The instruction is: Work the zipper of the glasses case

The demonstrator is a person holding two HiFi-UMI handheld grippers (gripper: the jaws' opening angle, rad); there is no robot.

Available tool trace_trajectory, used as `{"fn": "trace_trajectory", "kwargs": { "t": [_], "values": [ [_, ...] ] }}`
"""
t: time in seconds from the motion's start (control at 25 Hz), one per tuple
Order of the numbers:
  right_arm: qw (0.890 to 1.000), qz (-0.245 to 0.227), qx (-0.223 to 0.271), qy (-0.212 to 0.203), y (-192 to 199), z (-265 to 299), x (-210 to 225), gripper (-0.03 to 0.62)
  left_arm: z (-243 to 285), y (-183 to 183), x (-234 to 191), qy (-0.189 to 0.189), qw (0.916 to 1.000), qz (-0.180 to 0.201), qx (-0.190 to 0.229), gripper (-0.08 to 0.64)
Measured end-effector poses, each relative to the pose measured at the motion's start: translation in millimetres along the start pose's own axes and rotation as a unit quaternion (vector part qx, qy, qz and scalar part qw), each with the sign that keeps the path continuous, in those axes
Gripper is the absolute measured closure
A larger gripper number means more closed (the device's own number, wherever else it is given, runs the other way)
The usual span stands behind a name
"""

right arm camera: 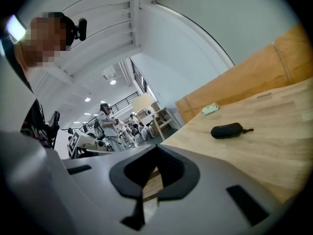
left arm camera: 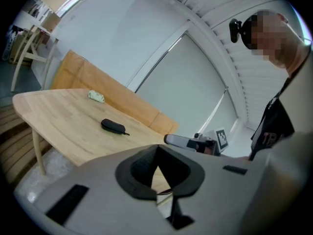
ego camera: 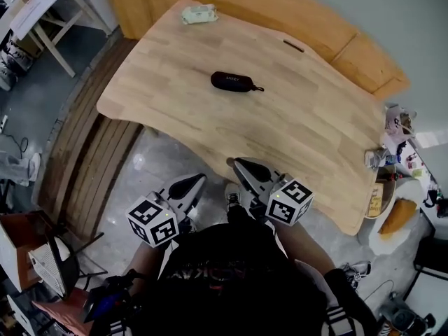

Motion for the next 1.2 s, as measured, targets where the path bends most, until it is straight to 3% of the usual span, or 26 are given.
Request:
{"fn": "trace_trajectory", "kwargs": {
  "t": [0.2,0.6,0.84,1.0,1.12,1.2],
  "values": [
    [0.998,-0.047,-0.029,0.007,-17.8,12.4,41.1,0.575,19.2,-8.2,-0.7,-0.032,0.9994,0.012,-0.001,0.549],
    [0.993,-0.078,-0.081,0.019,-50.5,47.5,145.8,0.571,36.9,-10.1,-6.7,-0.104,0.9941,-0.029,0.009,0.549],
    [0.982,-0.132,-0.132,0.023,-68.9,78.6,209.0,0.463,49.3,-10.2,-1.2,-0.135,0.9898,-0.044,0.012,0.549],
    [0.960,-0.203,-0.192,0.025,-75.4,108.4,246.7,0.388,50.4,-11.2,0.8,-0.157,0.9864,-0.048,0.011,0.549],
    [0.931,-0.259,-0.257,0.016,-73.7,133.5,269.7,0.306,49.9,-9.7,4.8,-0.172,0.9836,-0.055,0.007,0.549],
    [0.906,-0.297,-0.302,0.002,-70.4,150.7,281.2,0.270,49.7,-8.9,7.2,-0.179,0.9821,-0.058,0.006,0.549]
  ]
}}
Point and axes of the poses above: the fingertips, and each gripper's own axes: z forward along the fingers, x to its right, y out of its underside, the point moved 9 cm from there along -z, backward along the fingers, and after that the axes turned 2 degrees about x, right-handed, at the moved point
